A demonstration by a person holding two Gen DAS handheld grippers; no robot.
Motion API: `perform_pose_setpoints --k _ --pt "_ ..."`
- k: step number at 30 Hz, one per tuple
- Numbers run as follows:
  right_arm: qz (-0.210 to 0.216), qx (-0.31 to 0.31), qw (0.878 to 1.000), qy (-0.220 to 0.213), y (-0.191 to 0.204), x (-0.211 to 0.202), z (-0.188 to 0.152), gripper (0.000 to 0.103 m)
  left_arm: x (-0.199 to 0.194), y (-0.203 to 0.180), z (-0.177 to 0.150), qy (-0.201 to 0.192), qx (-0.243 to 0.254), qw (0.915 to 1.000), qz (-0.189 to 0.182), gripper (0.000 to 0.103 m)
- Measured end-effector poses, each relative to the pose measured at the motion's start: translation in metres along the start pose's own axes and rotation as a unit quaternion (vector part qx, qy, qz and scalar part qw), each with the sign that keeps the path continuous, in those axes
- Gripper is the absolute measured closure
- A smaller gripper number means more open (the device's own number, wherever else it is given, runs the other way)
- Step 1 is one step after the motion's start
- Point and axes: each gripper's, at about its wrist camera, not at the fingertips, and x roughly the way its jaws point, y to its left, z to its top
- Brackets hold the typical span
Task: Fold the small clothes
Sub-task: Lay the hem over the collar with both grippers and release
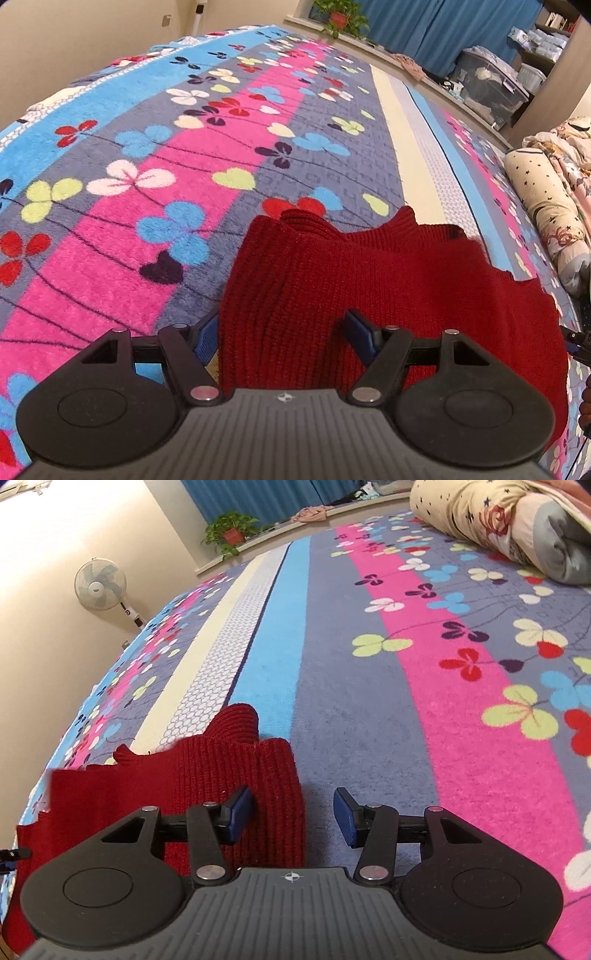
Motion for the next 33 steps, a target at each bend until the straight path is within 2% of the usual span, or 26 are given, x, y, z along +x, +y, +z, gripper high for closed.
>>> perform_pose_setpoints --k 5,8,9,10,11,12,13,16,20,22,25,26,27,28,29,30,33 --pt "0.006 0.012 1.000 0.006 -0.002 0.001 0.000 0.052 0.001 -0.002 -0.001 -0.001 0.005 1.0000 0.001 0.030" --pt "0.010 0.012 1.000 0.004 -0.002 0.000 0.001 0.055 0.000 -0.004 -0.001 -0.003 0.014 0.9999 0.002 0.044" --pt "0.012 0.011 1.000 0.003 -0.001 0.000 0.001 0.062 -0.001 -0.004 -0.002 -0.004 0.016 0.9999 0.000 0.052" --pt "0.017 0.010 1.000 0.003 -0.001 -0.001 0.001 0.068 -0.001 -0.005 -0.002 -0.006 0.018 0.9998 -0.002 0.065" --pt "0.025 0.009 1.000 0.003 0.000 -0.001 0.001 0.081 -0.003 -0.006 -0.002 -0.010 0.021 0.9997 -0.002 0.072" --pt "0.030 0.006 1.000 0.002 0.001 -0.001 0.001 0.092 -0.005 -0.006 -0.002 -0.015 0.024 0.9996 -0.004 0.084" --pt "0.030 -0.001 1.000 -0.003 0.004 -0.003 0.001 0.092 -0.007 -0.008 -0.001 -0.021 0.027 0.9994 -0.004 0.086" --pt "0.028 -0.004 0.999 -0.021 0.006 -0.008 0.003 0.096 -0.016 -0.010 0.000 -0.047 0.034 0.9983 0.001 0.088" --pt "0.034 0.025 0.996 -0.082 -0.001 -0.027 0.011 0.097 -0.033 -0.009 0.004 -0.101 0.028 0.9945 -0.006 0.089" --pt "0.024 0.025 0.995 -0.092 -0.002 -0.029 0.012 0.097 -0.033 -0.008 0.005 -0.098 0.024 0.9949 -0.003 0.088" --pt "0.008 0.030 0.997 -0.070 -0.005 -0.019 0.009 0.096 -0.021 -0.001 0.006 -0.056 0.000 0.9983 -0.015 0.086" --pt "0.008 0.035 0.998 -0.053 -0.007 -0.014 0.009 0.090 -0.017 0.002 0.006 -0.038 -0.012 0.9990 -0.022 0.084" --pt "0.007 0.046 0.998 -0.032 -0.009 -0.008 0.007 0.085 -0.014 0.005 0.006 -0.028 -0.018 0.9991 -0.027 0.074" --pt "0.006 0.053 0.998 -0.013 -0.011 -0.004 0.006 0.079 -0.012 0.007 0.005 -0.023 -0.018 0.9991 -0.030 0.070" --pt "0.003 0.055 0.998 0.000 -0.011 0.000 0.003 0.066 -0.010 0.008 0.004 -0.017 -0.015 0.9992 -0.032 0.064" --pt "-0.002 0.053 0.999 0.010 -0.011 0.002 0.001 0.059 -0.008 0.007 0.003 -0.011 -0.010 0.9994 -0.031 0.062" --pt "0.001 0.051 0.998 0.021 -0.009 0.003 -0.002 0.059 -0.004 0.005 0.000 -0.006 0.006 0.9996 -0.025 0.062"
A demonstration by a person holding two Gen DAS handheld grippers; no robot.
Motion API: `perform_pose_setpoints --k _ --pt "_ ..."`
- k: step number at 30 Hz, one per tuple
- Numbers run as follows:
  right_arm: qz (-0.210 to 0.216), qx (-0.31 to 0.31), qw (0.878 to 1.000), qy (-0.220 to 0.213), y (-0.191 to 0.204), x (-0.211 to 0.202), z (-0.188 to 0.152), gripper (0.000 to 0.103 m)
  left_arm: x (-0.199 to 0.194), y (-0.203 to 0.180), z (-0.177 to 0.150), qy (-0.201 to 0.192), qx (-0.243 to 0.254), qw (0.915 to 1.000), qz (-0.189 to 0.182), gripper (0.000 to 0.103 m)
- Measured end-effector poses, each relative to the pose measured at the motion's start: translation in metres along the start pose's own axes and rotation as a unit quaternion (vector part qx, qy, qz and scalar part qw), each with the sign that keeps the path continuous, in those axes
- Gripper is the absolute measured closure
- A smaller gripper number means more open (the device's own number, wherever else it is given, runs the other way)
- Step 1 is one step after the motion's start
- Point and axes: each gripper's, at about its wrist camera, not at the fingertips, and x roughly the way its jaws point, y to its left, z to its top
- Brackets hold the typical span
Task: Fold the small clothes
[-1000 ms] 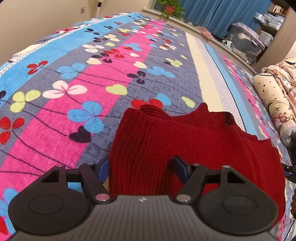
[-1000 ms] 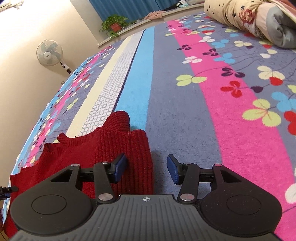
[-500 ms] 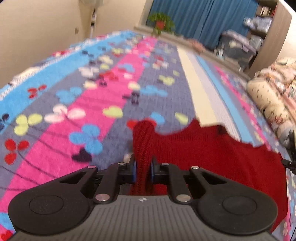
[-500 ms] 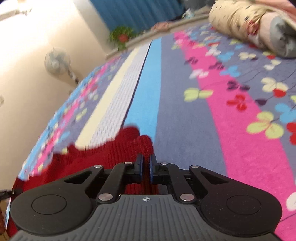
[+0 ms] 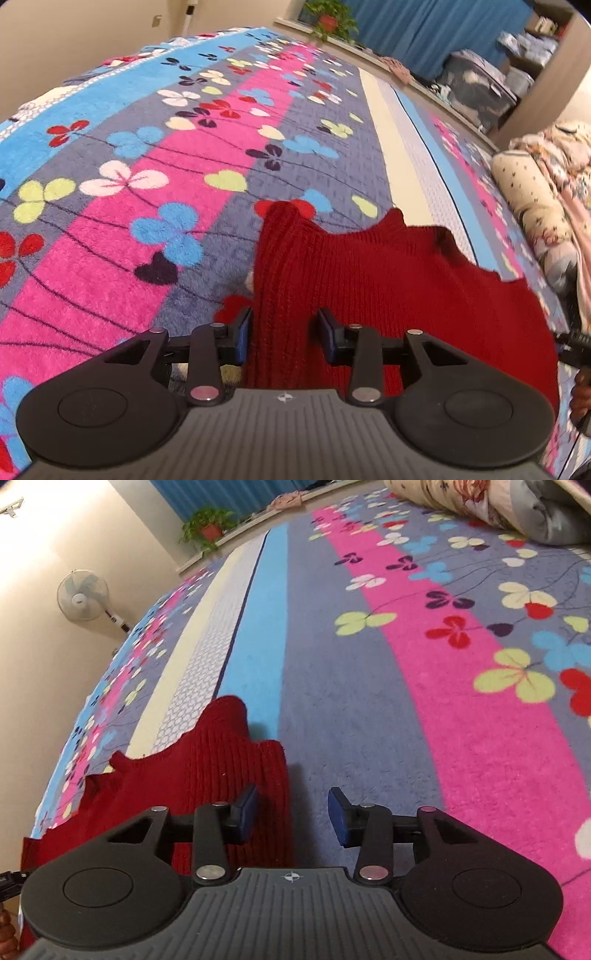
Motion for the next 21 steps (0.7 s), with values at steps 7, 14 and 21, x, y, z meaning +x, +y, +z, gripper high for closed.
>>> perform_pose_setpoints --k 7,14,21 --pt "-0.006 0.002 1.000 -0.010 0.001 -0.004 0.001 0.059 0.000 -0.003 -0.002 -0.002 0.009 0.9999 0.007 0.061" --pt "0.010 0.024 0.999 -0.028 -0.005 -0.010 0.005 0.046 0.001 -0.002 -0.001 -0.002 0.013 0.9998 0.012 0.059" --pt "0.025 0.027 0.999 0.004 -0.002 -0.002 0.001 0.045 0.000 -0.003 -0.001 -0.007 0.018 0.9996 0.021 0.059"
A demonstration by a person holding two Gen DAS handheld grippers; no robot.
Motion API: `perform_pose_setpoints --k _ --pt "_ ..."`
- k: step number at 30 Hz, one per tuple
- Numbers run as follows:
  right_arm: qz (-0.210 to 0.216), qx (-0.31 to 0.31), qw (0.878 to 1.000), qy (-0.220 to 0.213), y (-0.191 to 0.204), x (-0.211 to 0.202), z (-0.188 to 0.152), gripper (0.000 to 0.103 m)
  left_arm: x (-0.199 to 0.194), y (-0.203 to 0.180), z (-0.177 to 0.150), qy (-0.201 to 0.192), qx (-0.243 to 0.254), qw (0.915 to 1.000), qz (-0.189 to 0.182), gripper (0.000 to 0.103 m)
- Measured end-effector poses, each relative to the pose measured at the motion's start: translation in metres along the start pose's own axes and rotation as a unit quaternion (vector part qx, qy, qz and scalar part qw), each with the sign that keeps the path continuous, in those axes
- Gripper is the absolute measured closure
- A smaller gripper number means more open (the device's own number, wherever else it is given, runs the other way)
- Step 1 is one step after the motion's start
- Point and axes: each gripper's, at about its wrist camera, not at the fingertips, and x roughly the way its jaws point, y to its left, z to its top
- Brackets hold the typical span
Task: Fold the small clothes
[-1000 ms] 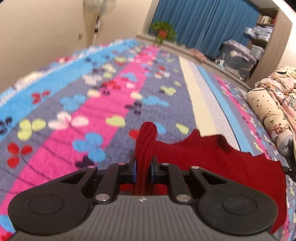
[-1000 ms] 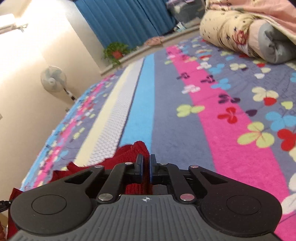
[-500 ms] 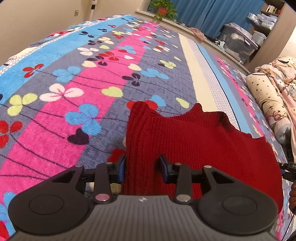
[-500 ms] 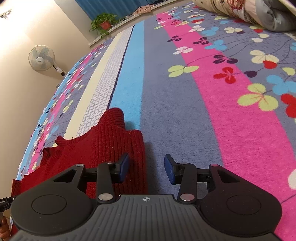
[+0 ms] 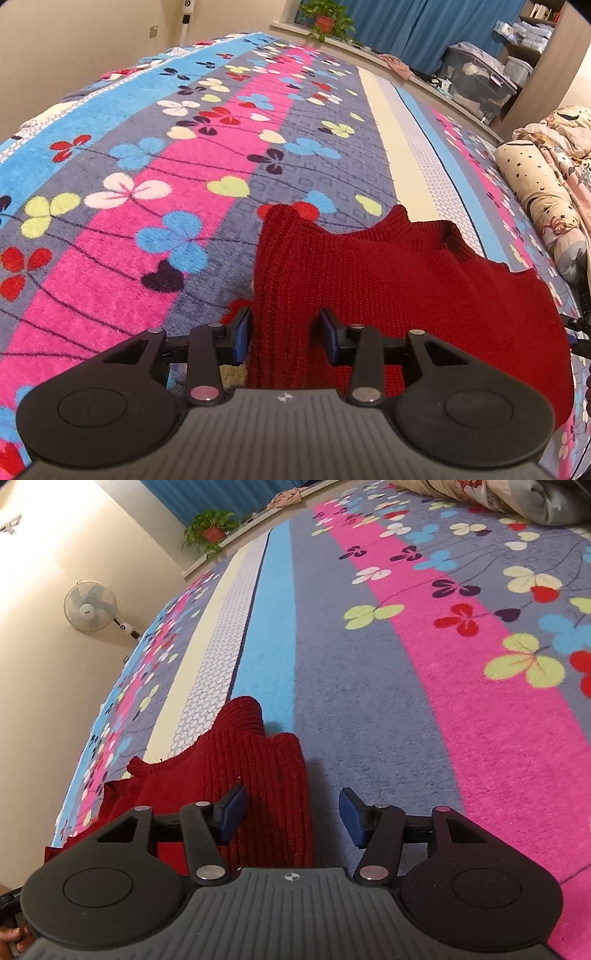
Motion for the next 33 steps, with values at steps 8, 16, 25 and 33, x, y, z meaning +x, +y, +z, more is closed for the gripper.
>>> perform_pose_setpoints --k 8,16,25,33 --pt "0.029 0.019 0.999 -0.006 -0.007 -0.008 0.008 0.035 -0.005 0.001 0.001 -0.004 -0.006 0.9999 0.008 0.059" --pt "0.048 0.052 0.997 0.037 -0.011 0.005 0.000 0.033 -0.008 -0.003 -0.001 0.002 0.008 0.9999 0.010 0.069" --pt "0.075 0.011 0.995 -0.062 0.015 -0.031 0.010 0.093 -0.035 -0.009 0.005 -0.075 0.034 0.9966 0.008 0.091" --pt "0.065 -0.105 0.967 -0.223 0.068 -0.050 0.019 0.093 -0.045 -0.010 0.019 -0.175 0.007 0.9827 0.060 0.091"
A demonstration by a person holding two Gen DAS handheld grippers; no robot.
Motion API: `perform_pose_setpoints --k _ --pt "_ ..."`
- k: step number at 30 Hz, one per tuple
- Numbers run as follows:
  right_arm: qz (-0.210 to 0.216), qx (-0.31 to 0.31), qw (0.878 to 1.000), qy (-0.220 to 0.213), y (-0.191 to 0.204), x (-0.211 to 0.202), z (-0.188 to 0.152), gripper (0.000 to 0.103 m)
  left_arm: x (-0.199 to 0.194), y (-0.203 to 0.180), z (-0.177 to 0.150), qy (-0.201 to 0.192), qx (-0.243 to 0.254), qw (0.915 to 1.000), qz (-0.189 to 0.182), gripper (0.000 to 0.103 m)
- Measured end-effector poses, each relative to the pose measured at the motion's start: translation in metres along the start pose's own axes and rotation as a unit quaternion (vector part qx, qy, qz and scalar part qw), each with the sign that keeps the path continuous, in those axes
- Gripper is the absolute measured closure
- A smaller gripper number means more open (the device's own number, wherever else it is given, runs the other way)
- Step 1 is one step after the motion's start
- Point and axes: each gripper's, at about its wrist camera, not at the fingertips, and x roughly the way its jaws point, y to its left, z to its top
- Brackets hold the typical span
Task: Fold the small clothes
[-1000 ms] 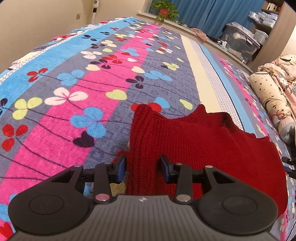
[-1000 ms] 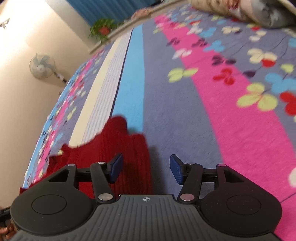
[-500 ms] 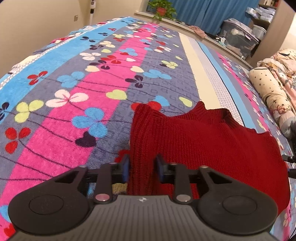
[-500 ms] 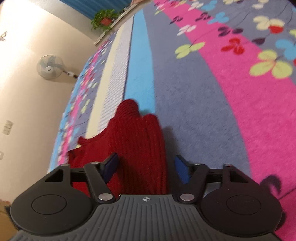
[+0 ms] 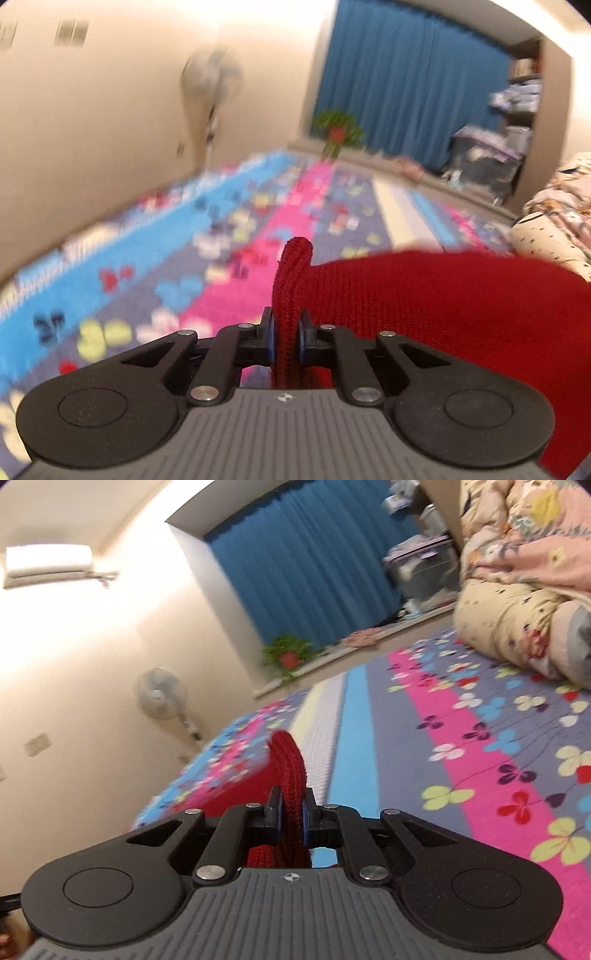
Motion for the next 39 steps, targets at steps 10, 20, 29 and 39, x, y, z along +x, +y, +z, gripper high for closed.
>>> perform_pose_setpoints --k 10,20,29,39 --pt "-0.099 0.057 0.972 0.205 -0.047 0.054 -0.045 0.055 0.019 0.028 -0.039 0.198 -0.078 0.9768 -0.026 0.038" --pt "-0.059 0.096 0.952 0.283 -0.045 -0.007 -0.060 0.033 0.004 0.029 -0.084 0.290 -0.114 0.9462 -0.088 0.021" --pt "-0.071 0.052 0.953 0.291 -0.036 -0.040 -0.076 0.033 -0.024 0.026 -0.100 0.312 -0.155 0.9330 -0.090 0.021" --pt "-0.043 0.061 0.960 0.269 -0.029 -0.035 -0.080 0.089 -0.024 0.012 -0.100 0.297 -0.155 0.9358 -0.110 0.076"
